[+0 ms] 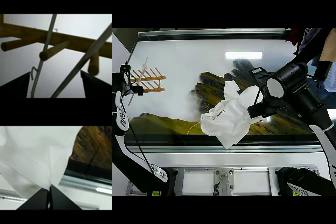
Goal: Fold the clothes and pants, and hang the long-sleeved shirts on hangers.
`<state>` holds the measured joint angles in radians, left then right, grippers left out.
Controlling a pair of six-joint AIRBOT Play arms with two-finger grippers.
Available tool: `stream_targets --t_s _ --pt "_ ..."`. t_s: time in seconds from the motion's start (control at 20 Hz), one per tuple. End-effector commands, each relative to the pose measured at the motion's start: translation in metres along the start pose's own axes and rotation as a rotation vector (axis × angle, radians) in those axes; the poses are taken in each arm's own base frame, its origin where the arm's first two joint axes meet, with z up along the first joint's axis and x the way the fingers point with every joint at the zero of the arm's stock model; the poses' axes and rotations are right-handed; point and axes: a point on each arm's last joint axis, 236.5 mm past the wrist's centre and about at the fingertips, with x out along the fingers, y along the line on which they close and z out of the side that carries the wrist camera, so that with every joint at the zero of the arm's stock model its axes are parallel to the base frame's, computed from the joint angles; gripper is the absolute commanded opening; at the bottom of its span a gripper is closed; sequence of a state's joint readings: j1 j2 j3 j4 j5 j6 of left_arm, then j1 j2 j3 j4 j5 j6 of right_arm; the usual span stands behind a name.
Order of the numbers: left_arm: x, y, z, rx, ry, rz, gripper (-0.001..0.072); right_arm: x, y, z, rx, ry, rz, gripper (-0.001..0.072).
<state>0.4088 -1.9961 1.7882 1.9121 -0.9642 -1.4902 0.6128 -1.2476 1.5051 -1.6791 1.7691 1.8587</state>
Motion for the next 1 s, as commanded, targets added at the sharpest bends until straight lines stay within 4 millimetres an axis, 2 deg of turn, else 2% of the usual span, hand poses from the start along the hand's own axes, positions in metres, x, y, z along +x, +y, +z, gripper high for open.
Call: stream_targets --t_s 0.0,0.2,0.5,0.55,0.6,0.65,0.8,0.9,0.95 --pt "0.014 0.003 0.005 0.001 -0.010 0.010 0.0691 0.000 0.000 0.000 0.000 0.001 0.000 0.0022" --pt "0.022 0.012 0.000 -0.016 -0.006 0.013 0.0692 0.000 0.000 0.000 0.000 0.001 0.000 0.0022" --pt "0.042 0.000 -0.012 -0.006 0.034 -0.002 0.0690 0.000 0.000 0.000 0.000 0.001 0.000 0.0022" --pt "0.043 -0.001 -0.014 -0.016 0.041 -0.003 0.0585 0.000 0.000 0.000 0.000 0.001 0.000 0.0022" --pt "0.043 0.000 -0.014 -0.017 0.044 -0.003 0.0426 0.000 0.000 0.000 0.000 0.001 0.000 0.0022" --pt "0.043 -0.001 -0.015 -0.017 0.046 -0.003 0.0368 0.000 0.000 0.000 0.000 0.001 0.000 0.0022" --pt "0.043 -0.001 -0.016 -0.018 0.050 -0.003 0.0364 0.000 0.000 0.000 0.000 0.001 0.000 0.0022" --pt "0.042 -0.001 -0.018 -0.020 0.062 -0.004 0.0047 0.000 0.000 0.000 0.000 0.001 0.000 0.0022" --pt "0.042 -0.001 -0.019 -0.020 0.065 -0.004 0.0045 0.000 0.000 0.000 0.000 0.001 0.000 0.0022"
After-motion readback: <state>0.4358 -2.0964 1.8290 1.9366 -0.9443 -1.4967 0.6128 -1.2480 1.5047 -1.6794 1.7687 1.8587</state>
